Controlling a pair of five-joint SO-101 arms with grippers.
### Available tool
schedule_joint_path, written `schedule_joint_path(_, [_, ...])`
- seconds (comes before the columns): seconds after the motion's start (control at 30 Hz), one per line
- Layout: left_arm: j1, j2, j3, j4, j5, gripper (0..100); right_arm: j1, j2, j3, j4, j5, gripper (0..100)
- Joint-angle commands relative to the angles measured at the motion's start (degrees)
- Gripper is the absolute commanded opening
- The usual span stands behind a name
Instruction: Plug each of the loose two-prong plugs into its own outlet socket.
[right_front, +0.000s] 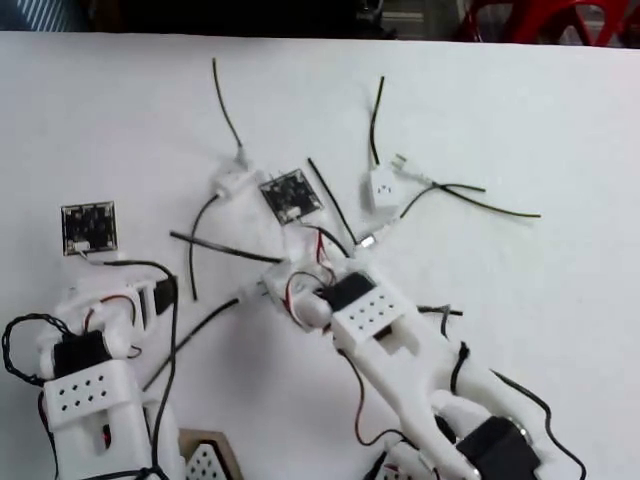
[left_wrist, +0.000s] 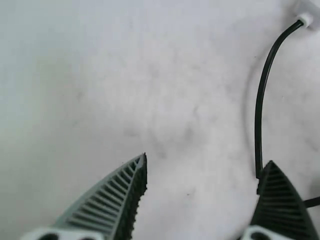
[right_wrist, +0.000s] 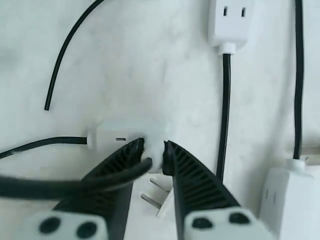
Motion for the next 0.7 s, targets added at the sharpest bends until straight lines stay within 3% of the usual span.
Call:
schedule_joint_path(0.0, [-0.6, -1.2, -0.3, -1.1, 0.3, 35, -0.2, -5.8, 0.8, -0.5, 0.5, 1.7])
schedule_joint_path(0.17, [-0.6, -1.2, -0.3, -1.1, 0.3, 35, 0.0, -9.4, 1.4, -0.7, 0.4, 1.7])
schedule_joint_path(0.33, [-0.6, -1.2, -0.3, -1.1, 0.2, 35, 0.0, -6.7, 5.5, -8.0, 0.5, 1.7])
schedule_joint_path(0.67, [-0.6, -1.2, -0.3, -1.1, 0.2, 35, 0.1, -1.6, 3.3, -8.2, 2.1, 1.7])
